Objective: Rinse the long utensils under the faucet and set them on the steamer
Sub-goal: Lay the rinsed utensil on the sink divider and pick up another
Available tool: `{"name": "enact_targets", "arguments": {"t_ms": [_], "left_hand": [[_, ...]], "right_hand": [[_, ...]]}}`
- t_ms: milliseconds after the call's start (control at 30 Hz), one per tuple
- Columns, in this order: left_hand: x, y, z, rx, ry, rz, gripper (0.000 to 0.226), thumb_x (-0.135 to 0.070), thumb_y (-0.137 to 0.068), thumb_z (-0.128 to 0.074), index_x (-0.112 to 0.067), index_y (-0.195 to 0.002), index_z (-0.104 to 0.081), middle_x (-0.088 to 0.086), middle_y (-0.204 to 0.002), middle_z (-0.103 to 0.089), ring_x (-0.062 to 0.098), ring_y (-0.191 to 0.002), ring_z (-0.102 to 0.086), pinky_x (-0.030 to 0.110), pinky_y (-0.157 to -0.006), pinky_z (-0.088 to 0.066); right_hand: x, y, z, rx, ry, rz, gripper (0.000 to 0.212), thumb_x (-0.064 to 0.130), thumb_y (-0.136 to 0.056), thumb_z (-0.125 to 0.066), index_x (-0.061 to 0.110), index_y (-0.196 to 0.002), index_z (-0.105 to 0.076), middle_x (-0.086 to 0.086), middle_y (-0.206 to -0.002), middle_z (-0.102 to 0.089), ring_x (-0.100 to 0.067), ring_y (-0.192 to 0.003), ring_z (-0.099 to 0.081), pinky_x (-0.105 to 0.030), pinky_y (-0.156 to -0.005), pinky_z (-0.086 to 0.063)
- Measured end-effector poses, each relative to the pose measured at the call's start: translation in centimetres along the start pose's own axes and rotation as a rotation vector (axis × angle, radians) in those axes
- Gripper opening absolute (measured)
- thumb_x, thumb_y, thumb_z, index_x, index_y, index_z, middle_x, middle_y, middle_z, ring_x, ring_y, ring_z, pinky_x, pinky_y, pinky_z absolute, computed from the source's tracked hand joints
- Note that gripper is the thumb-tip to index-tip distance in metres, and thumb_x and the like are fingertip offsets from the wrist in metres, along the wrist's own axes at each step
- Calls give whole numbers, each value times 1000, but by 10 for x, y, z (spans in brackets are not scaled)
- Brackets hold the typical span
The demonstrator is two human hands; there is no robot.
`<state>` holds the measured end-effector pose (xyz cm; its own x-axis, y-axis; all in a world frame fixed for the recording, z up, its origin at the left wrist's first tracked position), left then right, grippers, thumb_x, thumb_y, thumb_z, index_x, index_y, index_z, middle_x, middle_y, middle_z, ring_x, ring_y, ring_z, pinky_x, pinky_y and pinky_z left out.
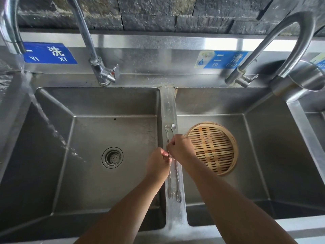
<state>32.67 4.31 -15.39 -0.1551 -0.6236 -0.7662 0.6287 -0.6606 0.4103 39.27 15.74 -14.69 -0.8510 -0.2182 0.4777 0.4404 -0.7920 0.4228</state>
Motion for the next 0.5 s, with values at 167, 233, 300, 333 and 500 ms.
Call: {"name": "enact_targets", "arguments": {"t_ms": [167, 233, 300, 333, 500], "left_hand": [[3, 2, 0, 20, 11, 23, 6, -13, -85, -64, -16, -85, -59, 5, -84, -66, 26, -76, -66, 52, -67, -59], [3, 3, -1, 27, 20, 27, 8, -13, -86, -64, -17, -84, -57, 7, -84, -65, 30, -75, -66, 55, -67, -58], [3, 3, -1, 28, 15, 26, 10, -13, -86, -64, -18, -82, -56, 8, -82, -65, 31, -73, -66, 55, -66, -57], [1, 3, 0, 25, 2, 25, 10, -15, -86, -64, -18, -81, -57, 8, -81, -66, 30, -71, -66, 54, -66, -58], [-1, 2, 3, 47, 29, 64, 10, -17, -86, -66, -8, -83, -62, 10, -76, -68, 25, -67, -69, 50, -61, -59]], "right_hand": [[-2, -1, -1, 10, -4, 21, 16, 18, -89, -59, 8, -81, -69, -9, -72, -72, -22, -71, -71, -41, -67, -62], [-3, -1, -1, 9, -19, 16, 15, 19, -89, -60, 9, -82, -69, -8, -72, -72, -21, -70, -71, -41, -67, -62], [-3, 0, 0, -1, -33, 19, 15, 20, -89, -61, 10, -81, -68, -7, -71, -71, -20, -69, -70, -39, -65, -62], [-3, 0, 0, -11, -31, 28, 15, 20, -89, -61, 10, -80, -68, -6, -71, -70, -20, -68, -69, -37, -63, -61], [-2, 6, 3, -72, -57, 54, 7, 20, -88, -61, 14, -84, -61, -2, -72, -65, -16, -67, -63, -28, -56, -51]]}}
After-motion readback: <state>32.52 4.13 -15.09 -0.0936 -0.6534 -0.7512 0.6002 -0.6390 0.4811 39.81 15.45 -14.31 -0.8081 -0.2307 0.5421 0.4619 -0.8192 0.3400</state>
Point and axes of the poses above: each hand's wrist, its own y-axis away from the middle knuckle, its own z-axis out of the back of the hand, x = y × z, the point moved 8 cm from there along -y, towards the middle knuckle
